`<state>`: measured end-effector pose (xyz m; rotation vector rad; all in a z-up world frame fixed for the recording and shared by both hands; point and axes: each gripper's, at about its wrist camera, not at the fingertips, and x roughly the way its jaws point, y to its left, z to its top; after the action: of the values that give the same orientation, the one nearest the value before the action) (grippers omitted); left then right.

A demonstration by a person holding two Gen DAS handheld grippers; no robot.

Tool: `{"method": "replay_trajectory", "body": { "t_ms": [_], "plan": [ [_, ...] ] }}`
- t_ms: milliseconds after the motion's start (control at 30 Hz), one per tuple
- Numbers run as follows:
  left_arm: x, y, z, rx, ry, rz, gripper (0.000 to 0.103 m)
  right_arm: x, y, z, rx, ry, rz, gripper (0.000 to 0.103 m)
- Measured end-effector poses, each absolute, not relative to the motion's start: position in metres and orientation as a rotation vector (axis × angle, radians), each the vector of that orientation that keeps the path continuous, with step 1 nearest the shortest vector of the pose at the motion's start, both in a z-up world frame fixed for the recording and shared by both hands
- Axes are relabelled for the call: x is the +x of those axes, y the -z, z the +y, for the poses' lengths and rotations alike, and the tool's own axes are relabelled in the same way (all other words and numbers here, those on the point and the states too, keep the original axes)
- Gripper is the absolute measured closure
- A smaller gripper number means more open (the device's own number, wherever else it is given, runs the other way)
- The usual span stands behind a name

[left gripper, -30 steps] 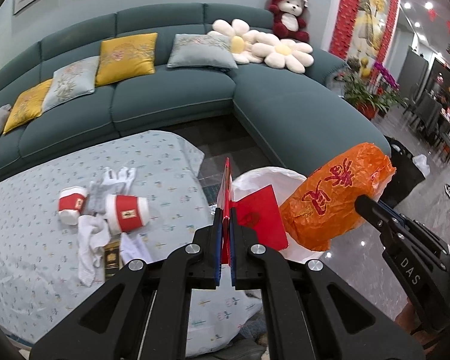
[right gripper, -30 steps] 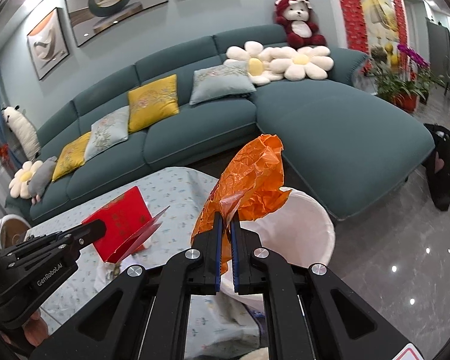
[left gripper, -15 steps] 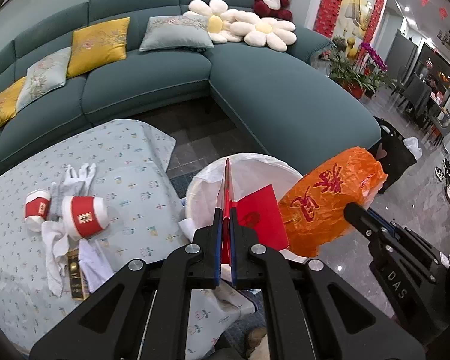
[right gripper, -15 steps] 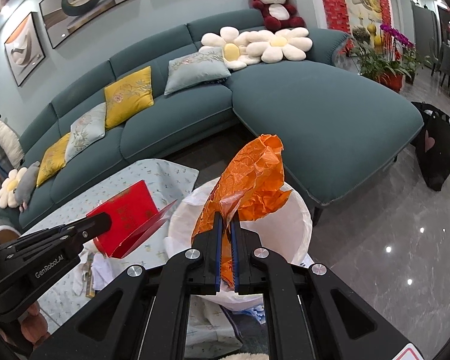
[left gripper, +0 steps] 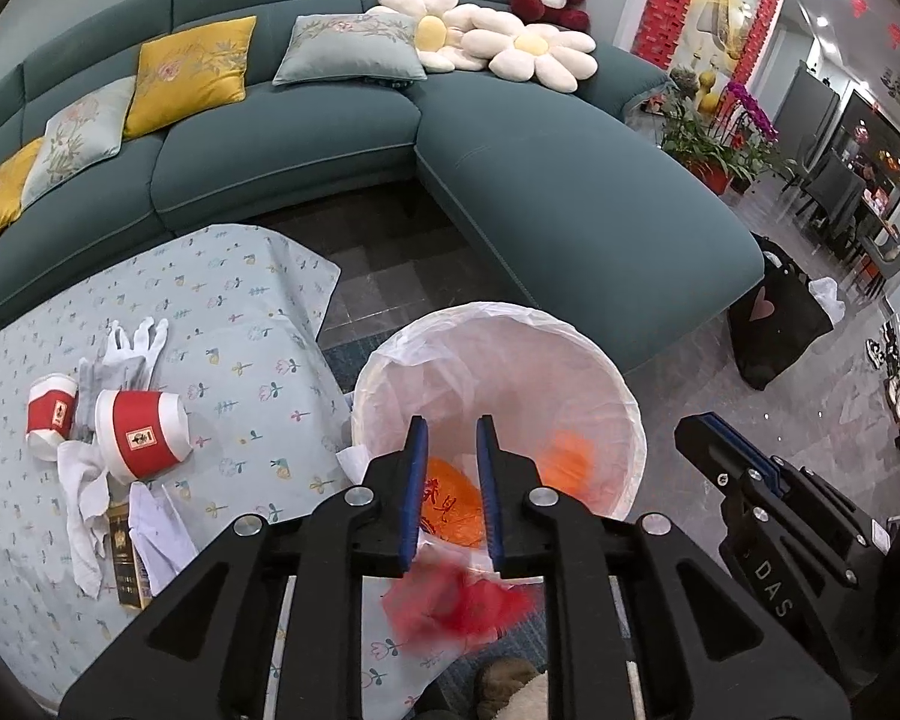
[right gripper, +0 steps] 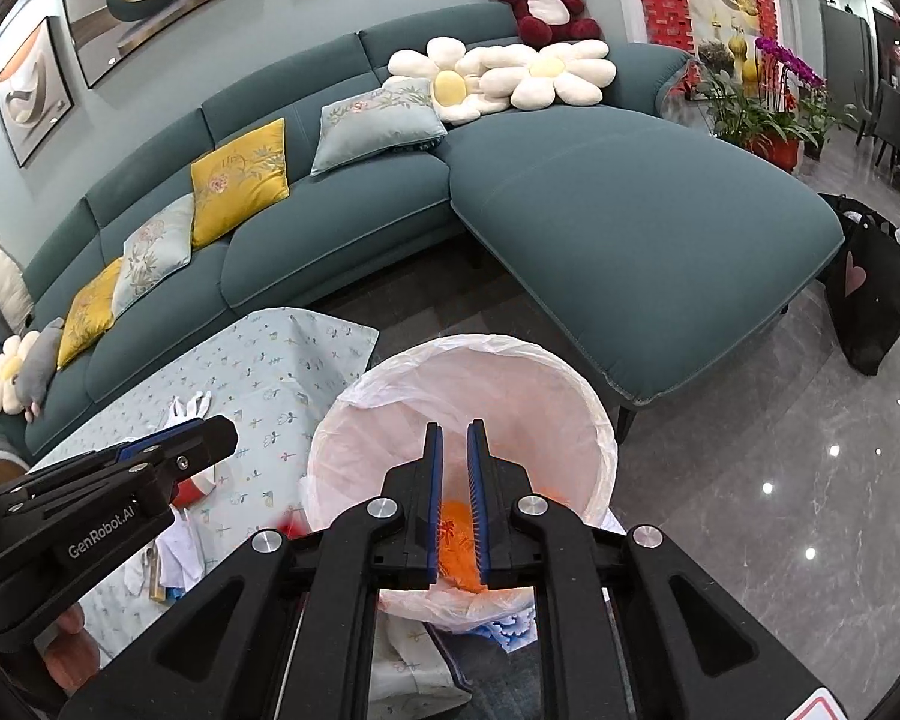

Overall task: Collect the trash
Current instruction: 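Carry both items over the wastebasket and open both tools to release them, then return both tools to the table and grasp the white tissues with the right tool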

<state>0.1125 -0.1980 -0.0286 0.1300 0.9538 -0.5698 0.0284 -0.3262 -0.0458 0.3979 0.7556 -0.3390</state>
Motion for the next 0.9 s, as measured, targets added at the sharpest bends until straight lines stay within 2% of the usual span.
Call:
{"method": "replay_trajectory", "body": {
  "t_ms": [167,367,567,900],
  "plan": [
    [0.114,0.027,-0.189,0.119,0.548,0.948,0.078,0.03,0.045,-0.32,0.385,0.333,0.759,0.088],
    [0.116,0.024,-0.17,0.105,0.52,0.939,0.077,0.03,0.042,-0.31,0.369,0.32,0.761,0.088],
    [0.105,0.036,-0.144,0.099,0.496,0.956,0.059,0.023,0.045,-0.301,0.347,0.313,0.768,0.082],
    [0.088,0.067,-0.132,0.122,0.463,1.026,0.059,0.012,0.055,-0.299,0.353,0.31,0.795,0.082]
  ]
}}
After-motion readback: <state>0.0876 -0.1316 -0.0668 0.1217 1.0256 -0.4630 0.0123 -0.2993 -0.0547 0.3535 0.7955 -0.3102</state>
